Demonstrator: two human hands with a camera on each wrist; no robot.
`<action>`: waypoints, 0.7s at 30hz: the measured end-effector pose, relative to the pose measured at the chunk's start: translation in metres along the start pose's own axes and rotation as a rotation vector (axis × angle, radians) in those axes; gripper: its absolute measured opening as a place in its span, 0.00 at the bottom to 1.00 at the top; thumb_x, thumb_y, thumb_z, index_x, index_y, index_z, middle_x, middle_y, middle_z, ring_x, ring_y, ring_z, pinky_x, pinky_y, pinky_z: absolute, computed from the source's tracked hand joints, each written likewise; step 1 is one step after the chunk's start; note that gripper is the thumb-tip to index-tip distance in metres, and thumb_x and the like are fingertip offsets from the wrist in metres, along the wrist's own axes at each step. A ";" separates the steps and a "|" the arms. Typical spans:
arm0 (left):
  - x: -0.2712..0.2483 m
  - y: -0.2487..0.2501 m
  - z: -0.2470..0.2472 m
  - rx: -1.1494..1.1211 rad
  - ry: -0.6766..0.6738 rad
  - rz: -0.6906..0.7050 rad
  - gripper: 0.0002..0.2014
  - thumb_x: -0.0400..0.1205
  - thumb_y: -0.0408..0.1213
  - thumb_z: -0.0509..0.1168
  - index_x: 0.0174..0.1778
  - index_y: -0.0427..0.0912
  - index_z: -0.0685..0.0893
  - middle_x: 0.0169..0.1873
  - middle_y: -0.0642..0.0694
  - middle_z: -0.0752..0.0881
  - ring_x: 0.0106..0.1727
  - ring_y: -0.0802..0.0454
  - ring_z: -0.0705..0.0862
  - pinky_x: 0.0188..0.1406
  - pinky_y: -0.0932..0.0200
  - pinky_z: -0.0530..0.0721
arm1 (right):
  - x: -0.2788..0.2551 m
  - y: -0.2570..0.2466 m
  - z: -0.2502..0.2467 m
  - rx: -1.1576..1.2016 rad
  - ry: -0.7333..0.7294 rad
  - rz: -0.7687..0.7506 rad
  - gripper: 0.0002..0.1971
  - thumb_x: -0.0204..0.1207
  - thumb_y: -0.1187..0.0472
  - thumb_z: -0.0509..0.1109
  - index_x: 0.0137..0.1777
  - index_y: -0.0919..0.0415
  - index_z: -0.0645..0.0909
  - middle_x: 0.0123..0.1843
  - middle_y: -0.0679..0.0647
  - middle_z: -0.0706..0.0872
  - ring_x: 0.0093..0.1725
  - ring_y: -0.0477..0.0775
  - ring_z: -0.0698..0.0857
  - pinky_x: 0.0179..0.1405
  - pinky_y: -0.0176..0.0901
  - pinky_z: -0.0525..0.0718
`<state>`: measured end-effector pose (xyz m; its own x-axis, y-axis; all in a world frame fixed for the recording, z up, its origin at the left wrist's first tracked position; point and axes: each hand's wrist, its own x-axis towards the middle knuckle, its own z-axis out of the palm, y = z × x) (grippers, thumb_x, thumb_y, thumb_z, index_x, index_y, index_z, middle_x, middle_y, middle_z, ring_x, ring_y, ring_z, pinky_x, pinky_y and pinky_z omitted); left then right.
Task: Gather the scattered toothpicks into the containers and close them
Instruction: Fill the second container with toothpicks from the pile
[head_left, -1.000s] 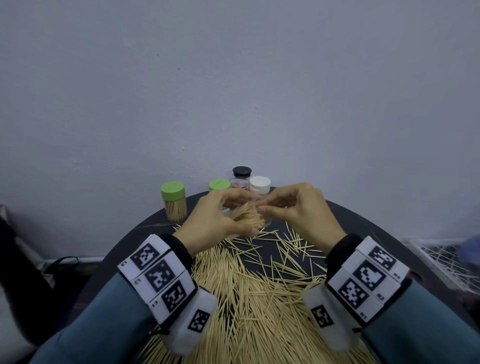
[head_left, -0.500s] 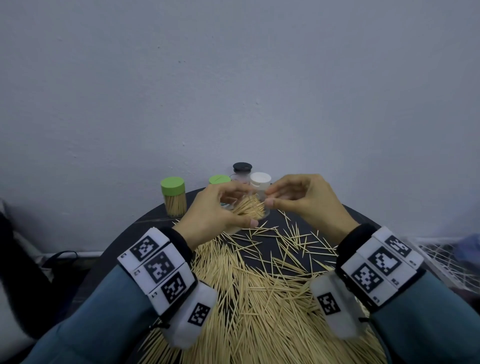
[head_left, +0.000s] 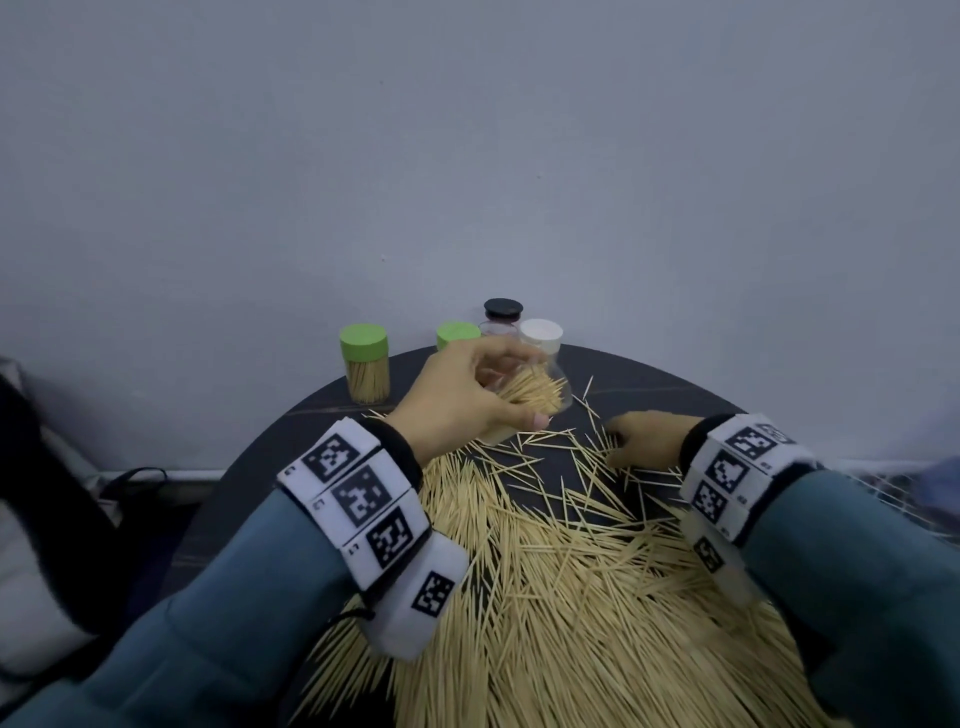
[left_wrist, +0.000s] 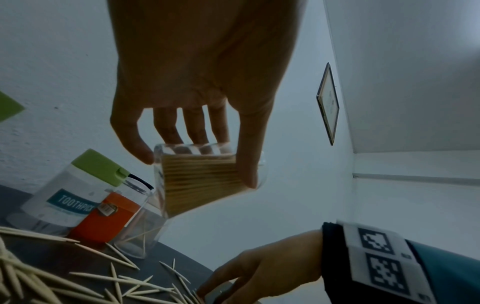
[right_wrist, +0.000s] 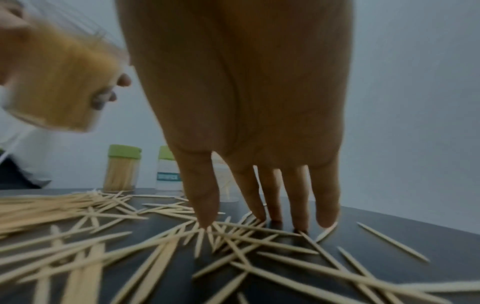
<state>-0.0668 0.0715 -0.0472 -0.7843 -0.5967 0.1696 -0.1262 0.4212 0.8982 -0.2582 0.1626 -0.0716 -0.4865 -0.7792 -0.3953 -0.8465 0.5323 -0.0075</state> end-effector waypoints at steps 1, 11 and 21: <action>0.000 0.000 0.000 -0.005 -0.003 0.001 0.28 0.66 0.32 0.80 0.62 0.51 0.85 0.54 0.53 0.86 0.53 0.62 0.82 0.40 0.75 0.75 | -0.003 -0.004 0.001 -0.011 0.003 -0.022 0.23 0.82 0.55 0.61 0.74 0.64 0.69 0.72 0.60 0.75 0.70 0.58 0.75 0.68 0.47 0.73; -0.002 0.005 0.002 0.009 0.020 0.020 0.29 0.64 0.33 0.81 0.63 0.48 0.85 0.58 0.50 0.85 0.58 0.55 0.82 0.55 0.63 0.80 | -0.046 -0.027 0.019 0.061 0.030 -0.328 0.23 0.81 0.56 0.63 0.75 0.58 0.68 0.70 0.55 0.78 0.67 0.54 0.77 0.67 0.45 0.75; -0.005 0.008 0.002 0.012 0.012 0.004 0.30 0.65 0.34 0.81 0.64 0.49 0.84 0.57 0.51 0.85 0.57 0.57 0.82 0.47 0.66 0.78 | -0.067 -0.052 0.027 -0.002 0.017 -0.154 0.39 0.64 0.32 0.71 0.65 0.62 0.72 0.65 0.54 0.75 0.65 0.55 0.74 0.69 0.54 0.72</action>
<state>-0.0652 0.0788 -0.0418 -0.7776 -0.6030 0.1783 -0.1303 0.4319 0.8925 -0.1755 0.1963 -0.0695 -0.3542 -0.8572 -0.3739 -0.9120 0.4051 -0.0649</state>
